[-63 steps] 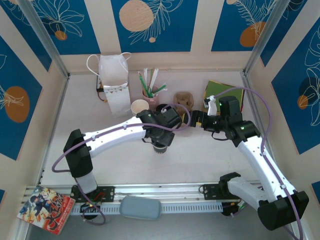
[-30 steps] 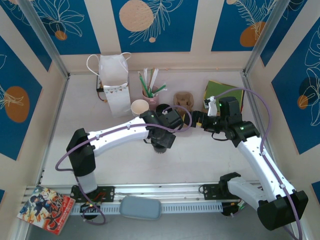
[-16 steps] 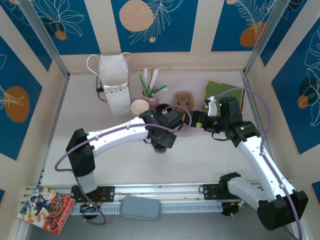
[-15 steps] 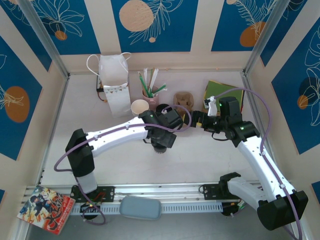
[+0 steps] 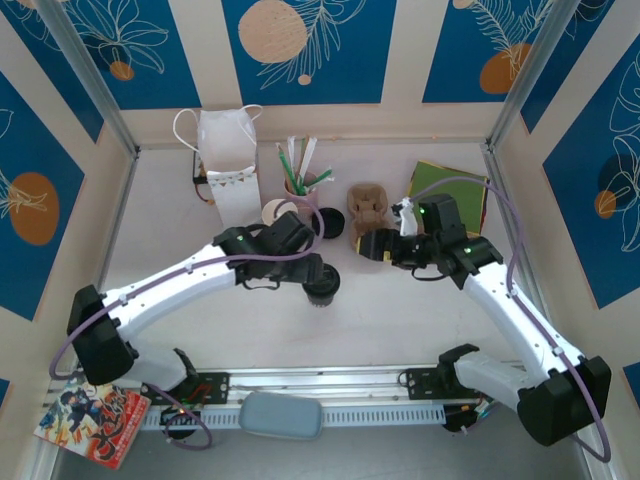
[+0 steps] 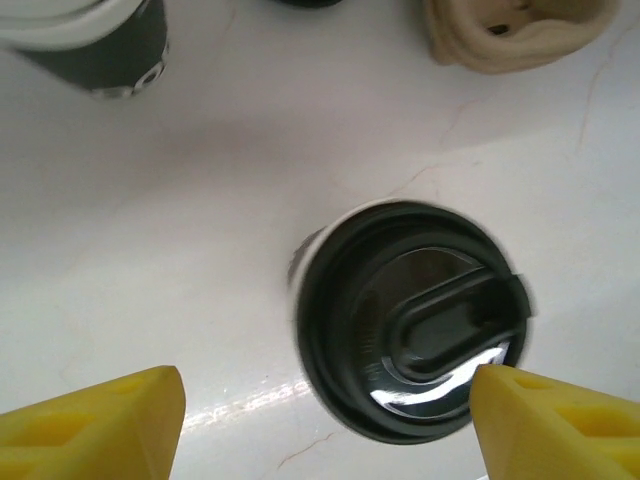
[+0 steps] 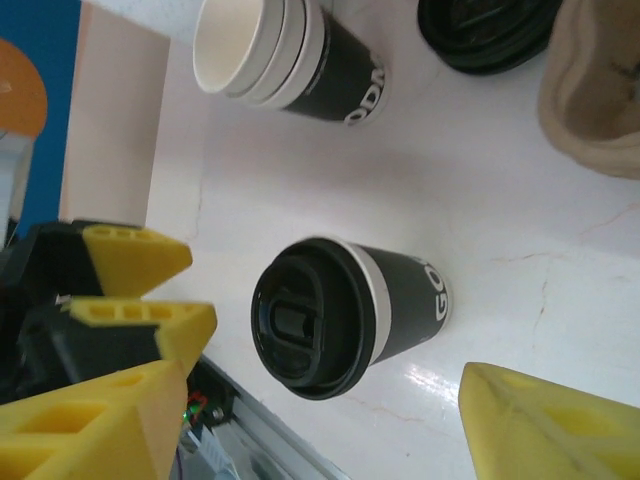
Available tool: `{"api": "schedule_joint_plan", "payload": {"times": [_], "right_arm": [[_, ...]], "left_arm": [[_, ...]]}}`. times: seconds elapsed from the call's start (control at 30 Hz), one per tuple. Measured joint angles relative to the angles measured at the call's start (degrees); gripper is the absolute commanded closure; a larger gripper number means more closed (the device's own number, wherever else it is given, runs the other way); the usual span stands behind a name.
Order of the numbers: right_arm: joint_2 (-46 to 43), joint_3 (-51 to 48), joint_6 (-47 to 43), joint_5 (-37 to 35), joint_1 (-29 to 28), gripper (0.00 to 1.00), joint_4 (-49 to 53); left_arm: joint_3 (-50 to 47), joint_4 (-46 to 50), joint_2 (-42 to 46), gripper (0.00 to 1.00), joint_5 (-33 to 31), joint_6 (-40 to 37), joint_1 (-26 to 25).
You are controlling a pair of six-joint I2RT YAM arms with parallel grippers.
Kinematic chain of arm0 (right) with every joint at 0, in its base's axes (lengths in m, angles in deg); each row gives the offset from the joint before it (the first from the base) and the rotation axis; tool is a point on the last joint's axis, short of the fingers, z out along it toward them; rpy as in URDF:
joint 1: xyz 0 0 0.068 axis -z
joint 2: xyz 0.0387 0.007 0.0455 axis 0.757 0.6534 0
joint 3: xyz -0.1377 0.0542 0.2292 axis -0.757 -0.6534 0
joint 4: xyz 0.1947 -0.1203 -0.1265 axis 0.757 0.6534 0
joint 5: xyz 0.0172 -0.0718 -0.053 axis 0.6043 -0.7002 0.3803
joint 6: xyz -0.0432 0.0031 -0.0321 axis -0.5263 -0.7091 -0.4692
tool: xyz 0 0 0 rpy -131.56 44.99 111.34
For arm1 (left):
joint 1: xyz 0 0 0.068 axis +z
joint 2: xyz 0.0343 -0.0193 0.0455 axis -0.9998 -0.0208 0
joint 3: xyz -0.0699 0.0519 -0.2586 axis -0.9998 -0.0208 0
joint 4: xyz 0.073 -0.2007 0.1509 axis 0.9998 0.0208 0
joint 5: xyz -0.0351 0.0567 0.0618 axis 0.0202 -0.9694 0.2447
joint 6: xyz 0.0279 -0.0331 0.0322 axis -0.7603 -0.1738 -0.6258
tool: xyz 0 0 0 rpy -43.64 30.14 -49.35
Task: Pack the takeout coffee
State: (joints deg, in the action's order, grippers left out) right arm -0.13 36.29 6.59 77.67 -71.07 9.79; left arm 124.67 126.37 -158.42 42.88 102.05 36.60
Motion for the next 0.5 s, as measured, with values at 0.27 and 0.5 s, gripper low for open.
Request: {"api": "schedule_joint_plan", "payload": {"times": [0.27,0.5], "right_arm": [[6.6,0.0,0.3,-1.2,-6.0,0.47,-1.0],[11.8,0.1,0.1,-3.8,-11.5,0.53,-1.0]], "left_arm": [[-10.7,-9.3,3.7,0.40,8.9,4.7,5.3],[-11.0,-13.0,3.0,0.45,12.5,5.4,5.6]]}}
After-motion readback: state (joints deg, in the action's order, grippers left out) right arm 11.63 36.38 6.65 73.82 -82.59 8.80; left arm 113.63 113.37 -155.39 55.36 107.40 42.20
